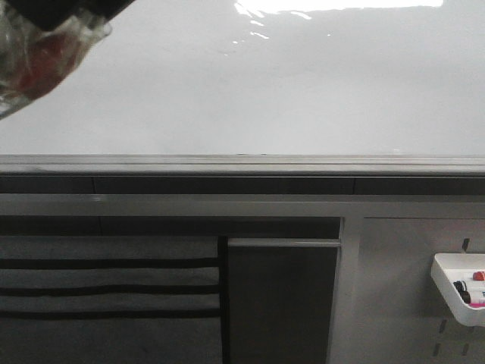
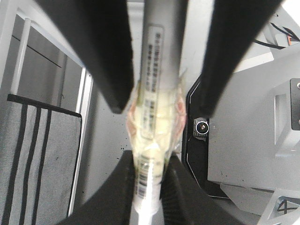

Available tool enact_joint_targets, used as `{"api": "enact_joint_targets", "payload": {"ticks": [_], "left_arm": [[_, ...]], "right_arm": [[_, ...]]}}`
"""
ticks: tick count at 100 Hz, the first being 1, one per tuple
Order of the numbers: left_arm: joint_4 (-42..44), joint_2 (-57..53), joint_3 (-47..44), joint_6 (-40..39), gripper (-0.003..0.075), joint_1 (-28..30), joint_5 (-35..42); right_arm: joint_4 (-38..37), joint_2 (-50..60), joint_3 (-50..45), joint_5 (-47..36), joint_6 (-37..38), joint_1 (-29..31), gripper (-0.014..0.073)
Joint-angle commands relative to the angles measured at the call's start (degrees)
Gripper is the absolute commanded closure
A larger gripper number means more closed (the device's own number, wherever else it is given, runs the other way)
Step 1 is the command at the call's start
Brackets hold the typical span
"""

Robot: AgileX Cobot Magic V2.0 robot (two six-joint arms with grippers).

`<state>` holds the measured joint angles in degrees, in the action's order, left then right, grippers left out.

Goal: Write number 3 on whiteboard

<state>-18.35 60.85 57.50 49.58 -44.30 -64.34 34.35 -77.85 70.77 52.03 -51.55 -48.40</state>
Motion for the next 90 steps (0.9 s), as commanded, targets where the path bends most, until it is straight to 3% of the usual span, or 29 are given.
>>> {"api": "enact_joint_targets", "payload": {"ticks": [1,35,60,69,84,90], "left_arm": [[-1.56,-0.91,1.9,0.08,0.0738,-0.45,2.24],[-1.56,-0.91,1.9,0.08,0.0738,-0.45,2.37],[-1.79,-0.91,1.9,-0.25,0.0727,-0.45,3.37],[-1.79,-0.91,1.9,-0.25,0.0634,-0.45,3.37],[-1.79,-0.91,1.9,-0.25,0.0335,-0.45,3.89],[-1.79,-0.91,1.9,-0.25,0.0269,-0.45,3.89]], "right_arm": [[1.99,1.48,2.08,-1.72,-0.91,-0.06,0.0472],[1.73,1.48,2.08,-1.24,-0.91,-0.06,0.0611],[1.1,1.48,2.08,0.57,-0.91,-0.06,0.0622],[1.1,1.48,2.08,0.57,-0.91,-0.06,0.0622],[1.1,1.48,2.08,0.57,-0.91,-0.06,0.0622],[1.1,1.48,2.08,0.57,-0.91,-0.06,0.0622]]}}
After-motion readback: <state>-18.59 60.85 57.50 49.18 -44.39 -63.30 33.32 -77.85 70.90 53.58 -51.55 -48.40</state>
